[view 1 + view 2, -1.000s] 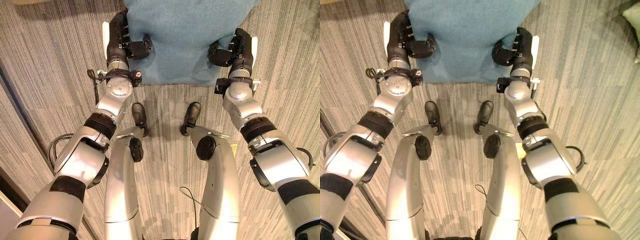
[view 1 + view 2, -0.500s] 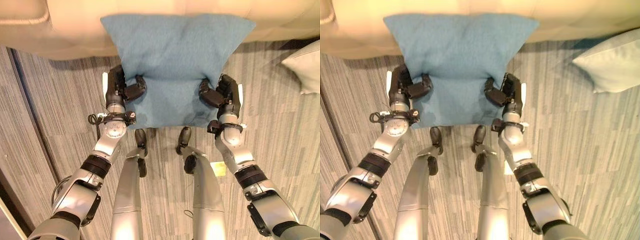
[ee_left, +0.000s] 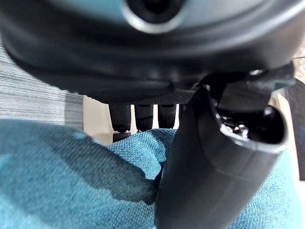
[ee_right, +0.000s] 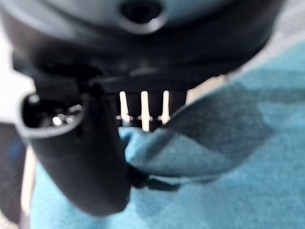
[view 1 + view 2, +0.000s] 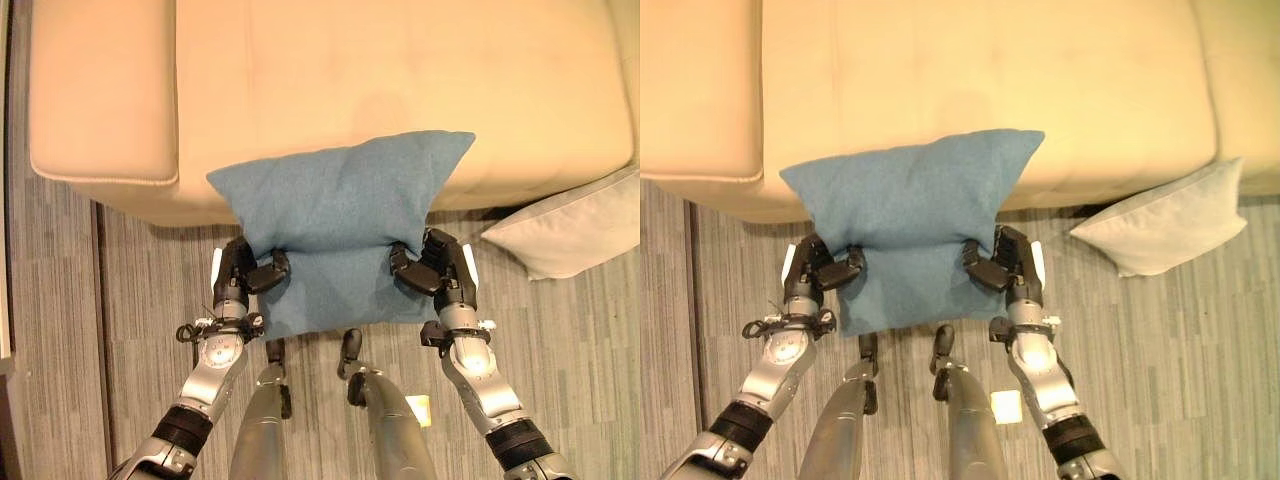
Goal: Pick up all the scattered cushions and arrange them neatly on the sofa.
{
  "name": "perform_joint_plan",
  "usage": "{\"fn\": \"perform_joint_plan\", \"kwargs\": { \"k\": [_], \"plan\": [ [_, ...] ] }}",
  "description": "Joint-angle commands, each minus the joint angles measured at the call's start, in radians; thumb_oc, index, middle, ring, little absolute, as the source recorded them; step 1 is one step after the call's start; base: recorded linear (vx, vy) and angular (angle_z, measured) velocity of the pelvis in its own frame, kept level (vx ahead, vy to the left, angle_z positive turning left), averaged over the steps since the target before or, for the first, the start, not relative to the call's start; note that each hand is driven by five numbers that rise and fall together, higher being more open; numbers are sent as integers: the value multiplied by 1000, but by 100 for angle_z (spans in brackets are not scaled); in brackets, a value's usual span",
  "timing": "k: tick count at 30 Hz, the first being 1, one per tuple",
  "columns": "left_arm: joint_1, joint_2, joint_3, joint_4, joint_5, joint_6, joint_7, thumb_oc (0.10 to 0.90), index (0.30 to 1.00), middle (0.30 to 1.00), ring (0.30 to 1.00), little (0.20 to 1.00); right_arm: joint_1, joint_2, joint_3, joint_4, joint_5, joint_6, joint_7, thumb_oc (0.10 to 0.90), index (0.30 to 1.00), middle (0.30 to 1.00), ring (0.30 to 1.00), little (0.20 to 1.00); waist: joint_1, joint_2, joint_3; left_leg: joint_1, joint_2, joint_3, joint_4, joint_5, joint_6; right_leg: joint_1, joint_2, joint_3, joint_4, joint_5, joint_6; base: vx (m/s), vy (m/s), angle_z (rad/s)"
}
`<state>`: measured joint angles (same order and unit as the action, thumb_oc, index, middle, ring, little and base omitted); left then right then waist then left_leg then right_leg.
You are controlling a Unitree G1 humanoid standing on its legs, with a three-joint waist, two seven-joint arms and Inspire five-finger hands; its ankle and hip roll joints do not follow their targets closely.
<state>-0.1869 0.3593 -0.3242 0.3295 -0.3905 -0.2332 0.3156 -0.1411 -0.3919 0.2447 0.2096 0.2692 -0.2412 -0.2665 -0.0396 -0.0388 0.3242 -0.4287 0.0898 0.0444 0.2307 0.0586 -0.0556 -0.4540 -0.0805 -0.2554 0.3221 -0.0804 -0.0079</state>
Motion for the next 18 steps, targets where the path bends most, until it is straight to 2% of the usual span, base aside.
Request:
{"fn": "perform_joint_plan", "kwargs": {
  "k": [1, 2, 4, 5, 8, 10, 11, 12, 14, 15, 18],
  "plan": [
    [-7, -39, -62, -115, 53, -98, -84, 400, 300, 300, 300, 300, -17, 26, -12, -177, 27, -125, 80, 400, 300, 300, 300, 300, -3, -6, -161, -9, 6, -46, 160, -30, -50, 221, 24, 28, -222, 8, 44, 274, 71, -5],
    [25, -38, -52, -109, 50, -89, -94, 400, 300, 300, 300, 300, 12, 19, -28, -179, 29, -114, 96, 400, 300, 300, 300, 300, -1, -9, -182, 68, 4, -30, 74, -55, -40, 273, 24, 23, -244, 9, 54, 213, 57, -8],
    [42, -37, -50, -108, 50, -85, -99, 400, 300, 300, 300, 300, 26, 18, -37, -183, 31, -110, 103, 400, 300, 300, 300, 300, -1, -13, -196, 105, 4, -22, 15, -53, -36, 293, 19, 20, -252, 12, 59, 244, 85, -9],
    [62, -33, -43, -111, 59, -72, -106, 400, 300, 300, 300, 300, 55, 15, -53, -193, 40, -101, 114, 400, 300, 300, 300, 300, 5, -22, -211, 109, 4, -4, -32, -32, -41, 340, 12, 13, -272, 10, 71, 318, 149, 15],
    [95, -33, -26, -120, 60, -63, -116, 400, 300, 300, 300, 300, 78, 23, -65, -201, 35, -90, 116, 400, 300, 300, 300, 300, 28, -26, -214, 135, -10, 13, -73, -27, -37, 401, 16, 23, -268, -3, 83, 255, 165, 18],
    [116, -31, -27, -124, 62, -56, -123, 400, 300, 300, 300, 300, 93, 36, -67, -212, 27, -86, 123, 400, 300, 300, 300, 300, 33, -30, -218, 172, -25, 8, -71, -47, -29, 430, 5, 28, -255, -8, 100, 275, 191, -30],
    [136, -28, -24, -126, 72, -55, -125, 400, 300, 300, 300, 300, 100, 46, -71, -218, 20, -84, 130, 400, 300, 300, 300, 300, 39, -32, -230, 206, -38, 17, -77, -74, -10, 436, -11, 40, -229, -6, 117, 217, 173, -50],
    [136, -28, -24, -127, 72, -55, -125, 400, 300, 300, 300, 300, 101, 47, -71, -218, 19, -83, 130, 400, 300, 300, 300, 300, 42, -33, -228, 211, -38, 21, -79, -74, -9, 437, -12, 44, -227, -8, 118, 200, 199, -44],
    [143, -15, -26, -135, 77, -51, -130, 400, 300, 300, 300, 300, 95, 55, -64, -218, 6, -76, 133, 400, 300, 300, 300, 300, 51, -31, -226, 245, -46, 41, -94, -95, 18, 407, -40, 58, -125, 15, 147, 136, 224, -30],
    [148, 1, -23, -146, 87, -50, -128, 400, 300, 300, 300, 300, 85, 67, -55, -223, -3, -69, 142, 400, 300, 300, 300, 300, 50, -24, -213, 273, -54, 59, -101, -107, 46, 358, -62, 77, 10, 76, 180, 151, 264, -27],
    [151, 15, -14, -159, 97, -51, -123, 400, 300, 300, 300, 300, 79, 74, -40, -224, -12, -66, 149, 400, 300, 300, 300, 300, 48, 0, -200, 307, -54, 65, -106, -122, 75, 287, -62, 88, 147, 98, 192, 133, 185, -22]
  ]
}}
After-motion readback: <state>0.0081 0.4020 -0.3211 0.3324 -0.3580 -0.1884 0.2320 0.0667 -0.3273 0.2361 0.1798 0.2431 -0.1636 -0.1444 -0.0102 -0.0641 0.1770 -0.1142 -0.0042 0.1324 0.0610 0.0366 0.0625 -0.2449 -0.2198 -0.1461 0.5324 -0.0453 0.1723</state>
